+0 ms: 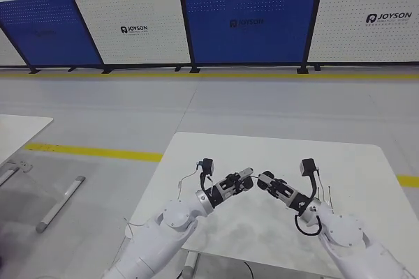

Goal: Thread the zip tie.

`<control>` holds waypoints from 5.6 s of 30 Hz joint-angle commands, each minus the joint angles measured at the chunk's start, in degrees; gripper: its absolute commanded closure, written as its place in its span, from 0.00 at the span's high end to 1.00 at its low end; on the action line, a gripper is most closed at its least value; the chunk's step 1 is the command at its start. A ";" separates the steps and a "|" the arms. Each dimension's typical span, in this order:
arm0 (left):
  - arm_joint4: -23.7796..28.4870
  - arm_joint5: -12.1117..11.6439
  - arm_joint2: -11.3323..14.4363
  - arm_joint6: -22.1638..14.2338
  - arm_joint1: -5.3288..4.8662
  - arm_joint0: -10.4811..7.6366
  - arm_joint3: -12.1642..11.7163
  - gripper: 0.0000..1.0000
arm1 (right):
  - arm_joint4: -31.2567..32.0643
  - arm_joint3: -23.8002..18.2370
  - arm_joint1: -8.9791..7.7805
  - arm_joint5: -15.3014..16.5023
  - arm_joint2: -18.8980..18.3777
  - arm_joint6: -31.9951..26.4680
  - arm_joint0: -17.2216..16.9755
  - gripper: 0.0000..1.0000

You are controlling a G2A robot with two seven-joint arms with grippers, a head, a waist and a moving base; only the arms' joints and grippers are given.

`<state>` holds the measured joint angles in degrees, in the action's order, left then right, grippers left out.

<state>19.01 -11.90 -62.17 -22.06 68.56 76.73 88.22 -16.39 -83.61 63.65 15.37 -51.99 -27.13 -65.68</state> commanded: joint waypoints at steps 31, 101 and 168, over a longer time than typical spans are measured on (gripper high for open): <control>1.51 9.58 -3.91 -1.34 -1.03 2.34 4.42 0.00 | -0.32 -6.98 -2.39 -13.73 -13.27 -18.85 -4.06 1.00; -2.17 11.24 -2.22 5.37 -0.67 3.77 3.78 0.00 | 30.39 -17.52 -11.40 -21.44 -18.73 -52.51 6.36 1.00; 3.78 7.22 -8.12 4.61 -0.94 5.52 15.39 0.00 | 28.05 -16.59 -11.96 -22.27 -17.28 -52.51 7.79 1.00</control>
<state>22.68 -4.01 -69.56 -17.02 67.76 81.29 101.05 11.66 -100.21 51.70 -6.91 -69.27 -79.64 -57.89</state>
